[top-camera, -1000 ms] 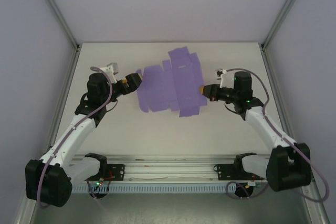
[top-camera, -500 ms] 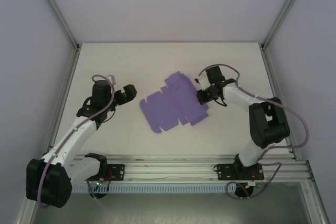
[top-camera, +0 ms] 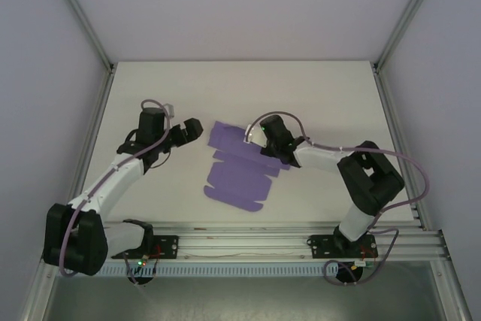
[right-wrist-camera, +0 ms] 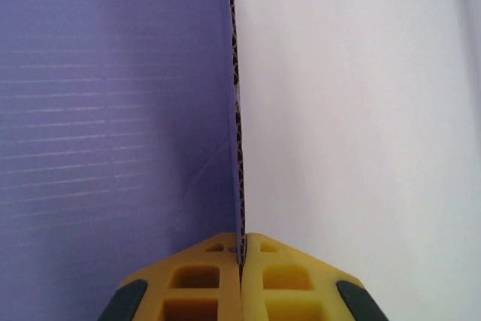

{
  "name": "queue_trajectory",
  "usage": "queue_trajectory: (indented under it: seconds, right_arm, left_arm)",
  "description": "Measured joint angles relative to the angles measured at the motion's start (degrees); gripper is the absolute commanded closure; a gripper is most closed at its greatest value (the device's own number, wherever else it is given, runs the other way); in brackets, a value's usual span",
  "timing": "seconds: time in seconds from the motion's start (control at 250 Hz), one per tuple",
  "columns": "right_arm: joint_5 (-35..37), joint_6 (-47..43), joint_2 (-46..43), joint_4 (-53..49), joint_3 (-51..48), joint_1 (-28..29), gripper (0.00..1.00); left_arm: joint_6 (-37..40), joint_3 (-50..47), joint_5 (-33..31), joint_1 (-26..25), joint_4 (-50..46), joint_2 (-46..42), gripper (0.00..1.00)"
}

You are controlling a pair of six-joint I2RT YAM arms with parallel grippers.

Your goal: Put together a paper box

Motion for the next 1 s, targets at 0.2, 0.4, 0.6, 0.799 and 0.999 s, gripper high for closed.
queue_trajectory:
  seconds: [0.2, 0.4, 0.6, 0.799, 0.999]
  right_arm:
    - [4.11, -7.19, 0.04, 12.57, -1.60, 2.51, 1.00]
    - [5.42, -9.31, 0.13, 16.76, -1.60, 3.54, 1.00]
    - [6.27, -10.54, 0.13, 17.11, -1.60, 4.96, 1.00]
    - [6.69, -10.78, 0.13, 17.11, -1.60, 5.55, 1.00]
    - [6.64, -10.47, 0.13, 18.08, -1.60, 5.79, 1.00]
  left_arm:
    - [-1.36, 6.23, 7.80, -0.07, 4.59, 7.17, 0.04]
    - [-2.80, 10.82, 13.18, -0.57, 7.34, 15.61, 0.21]
    - [-3.04, 13.40, 15.69, -1.92, 7.58, 19.96, 0.28]
    - [-3.02, 14.62, 15.61, -2.08, 7.58, 20.50, 0.31]
    - [-2.99, 15.50, 15.41, -3.58, 7.50, 21.99, 0.34]
